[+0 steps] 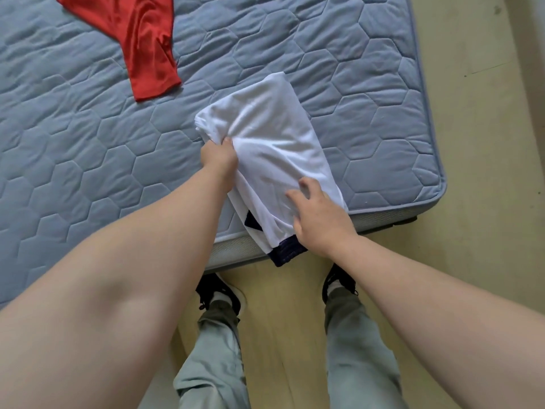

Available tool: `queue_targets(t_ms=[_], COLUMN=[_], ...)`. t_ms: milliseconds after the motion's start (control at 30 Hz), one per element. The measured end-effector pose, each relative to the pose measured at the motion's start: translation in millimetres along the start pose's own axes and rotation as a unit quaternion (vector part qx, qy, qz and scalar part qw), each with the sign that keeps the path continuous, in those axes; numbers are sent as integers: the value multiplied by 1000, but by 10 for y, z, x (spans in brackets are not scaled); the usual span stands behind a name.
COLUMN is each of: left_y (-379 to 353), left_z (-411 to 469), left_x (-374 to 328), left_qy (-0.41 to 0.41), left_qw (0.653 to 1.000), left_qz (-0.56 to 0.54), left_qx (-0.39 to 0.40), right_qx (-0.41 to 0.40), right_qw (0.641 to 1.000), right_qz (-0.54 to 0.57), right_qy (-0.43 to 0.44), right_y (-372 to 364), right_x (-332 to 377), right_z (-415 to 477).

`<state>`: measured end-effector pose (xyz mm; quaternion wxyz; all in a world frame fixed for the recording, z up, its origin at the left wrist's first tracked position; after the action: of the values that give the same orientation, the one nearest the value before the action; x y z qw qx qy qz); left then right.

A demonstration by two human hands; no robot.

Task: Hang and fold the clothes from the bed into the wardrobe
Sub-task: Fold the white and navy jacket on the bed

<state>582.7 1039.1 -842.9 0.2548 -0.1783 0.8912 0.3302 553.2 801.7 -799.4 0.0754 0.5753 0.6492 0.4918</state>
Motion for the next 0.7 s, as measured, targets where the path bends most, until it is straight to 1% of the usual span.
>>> queue_targets(t_ms=[100,133,200,233,300,333,367,467,533,600,700], left_y=[60,68,48,23,-34,-54,-57,32,78,102,120], left_z=[-7,-37,-168,-251,-427,-490,-519,-494,-455,-434,-401], left_x=[94,137,256,345,547,647,730,877,894,892,893], left_qy=[30,45,84,99,110,111,114,131,119,107,130], left_qw=[998,997,996,995,991,987,986,990,992,993,986], left_qz=[22,17,-14,-9,45,64,67,28,28,56,105], left_qx=[-48,-52,-24,2,69,92,97,41,15,-7,-27], right_qx=[8,0,-27,-42,-67,-75,-83,-92,-70,-23,37], right_qw=[1000,1000,1000,999,997,996,995,993,993,993,993], right_qz=[-9,-9,2,7,-1,-8,-15,-45,-64,-88,-93], right_qy=[23,21,-9,-25,-42,-45,-46,-59,-74,-72,-65], right_y=[-62,-63,-30,-7,43,65,86,121,99,33,-48], right_x=[60,58,10,-21,-67,-76,-82,-121,-179,-231,-284], right_z=[30,43,79,96,138,157,180,247,293,335,409])
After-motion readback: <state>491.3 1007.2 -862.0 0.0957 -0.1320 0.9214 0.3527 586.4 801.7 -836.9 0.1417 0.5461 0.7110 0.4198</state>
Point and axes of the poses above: each hand's wrist, its own z-axis towards the middle knuckle, its own y-axis out of the back of the hand, x = y × z, the point moved 6 cm from there along z, towards the middle knuckle, and after that the axes turned 2 degrees about -z, right-handed, at the moved point
